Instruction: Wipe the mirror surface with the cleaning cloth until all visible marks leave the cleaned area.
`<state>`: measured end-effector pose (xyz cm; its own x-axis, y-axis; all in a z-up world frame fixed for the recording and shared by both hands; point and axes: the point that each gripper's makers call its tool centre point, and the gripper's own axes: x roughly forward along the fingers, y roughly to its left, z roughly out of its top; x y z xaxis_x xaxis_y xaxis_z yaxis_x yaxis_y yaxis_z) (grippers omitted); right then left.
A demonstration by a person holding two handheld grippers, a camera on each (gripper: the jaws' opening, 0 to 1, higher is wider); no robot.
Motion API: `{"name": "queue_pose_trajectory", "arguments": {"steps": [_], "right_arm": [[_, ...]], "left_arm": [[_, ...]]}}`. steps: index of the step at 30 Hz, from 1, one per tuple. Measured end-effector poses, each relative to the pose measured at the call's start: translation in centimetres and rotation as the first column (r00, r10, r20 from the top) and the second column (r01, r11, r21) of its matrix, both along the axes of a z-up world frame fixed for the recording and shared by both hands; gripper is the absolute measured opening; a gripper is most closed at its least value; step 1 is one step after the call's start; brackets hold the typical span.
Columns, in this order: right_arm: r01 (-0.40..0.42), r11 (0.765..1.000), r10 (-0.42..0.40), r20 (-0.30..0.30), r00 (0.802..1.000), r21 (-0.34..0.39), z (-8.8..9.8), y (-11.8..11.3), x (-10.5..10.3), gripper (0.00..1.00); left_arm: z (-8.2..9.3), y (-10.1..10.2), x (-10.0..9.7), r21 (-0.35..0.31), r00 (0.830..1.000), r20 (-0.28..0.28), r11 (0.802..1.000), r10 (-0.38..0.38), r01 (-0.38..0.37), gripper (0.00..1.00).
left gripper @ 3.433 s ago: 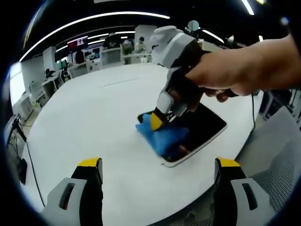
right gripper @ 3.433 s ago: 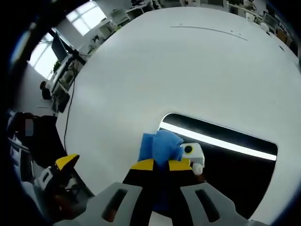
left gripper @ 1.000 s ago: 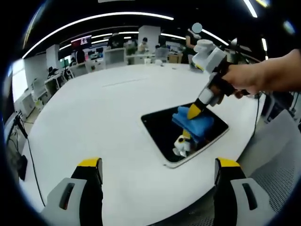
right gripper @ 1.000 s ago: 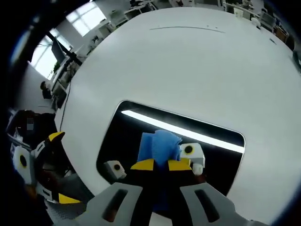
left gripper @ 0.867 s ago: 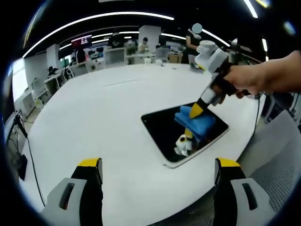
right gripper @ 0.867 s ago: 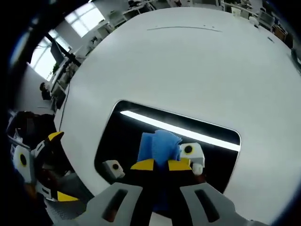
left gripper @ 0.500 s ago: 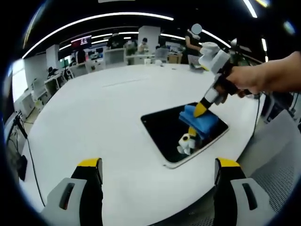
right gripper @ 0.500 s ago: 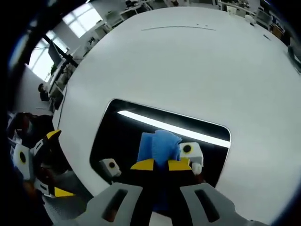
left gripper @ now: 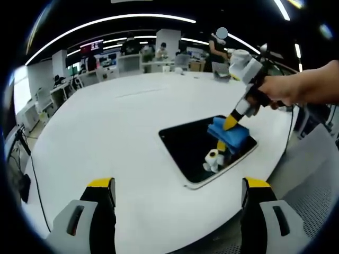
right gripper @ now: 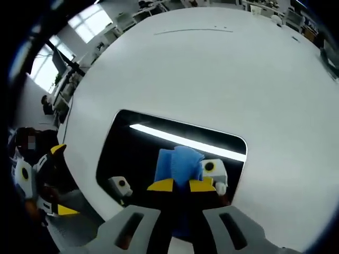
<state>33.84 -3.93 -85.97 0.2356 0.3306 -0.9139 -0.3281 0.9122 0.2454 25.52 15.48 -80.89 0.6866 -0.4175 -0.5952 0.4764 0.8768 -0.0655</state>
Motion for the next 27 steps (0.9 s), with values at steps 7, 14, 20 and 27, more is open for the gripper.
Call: {"name": "queue_pose_trajectory", "arguments": {"steps": [7, 14, 20, 27], "right_arm": [[0.010, 1.000, -0.010, -0.005, 1.000, -0.003, 0.1, -0.6, -0.1, 0.02], [0.016, 1.000, -0.016, -0.006, 1.000, -0.013, 0.0, -1.6, -0.2, 0.02], [0.028, 0.999, -0.028, -0.009, 1.000, -0.023, -0.1, -2.9, -0.1, 0.02], [0.043, 0.998, -0.044, -0.011, 0.999, -0.034, -0.1, -4.2, -0.2, 0.02]], "left_arm": [[0.0, 0.0, 0.0, 0.001, 1.000, 0.000, 1.000, -0.003, 0.003, 0.99], [0.0, -0.1, -0.1, 0.002, 1.000, -0.002, 1.000, -0.009, 0.009, 0.99], [-0.1, -0.1, -0.1, 0.006, 1.000, -0.003, 1.000, -0.013, 0.013, 0.99], [-0.1, -0.2, -0.1, 0.006, 1.000, -0.004, 1.000, -0.014, 0.014, 0.99]]}}
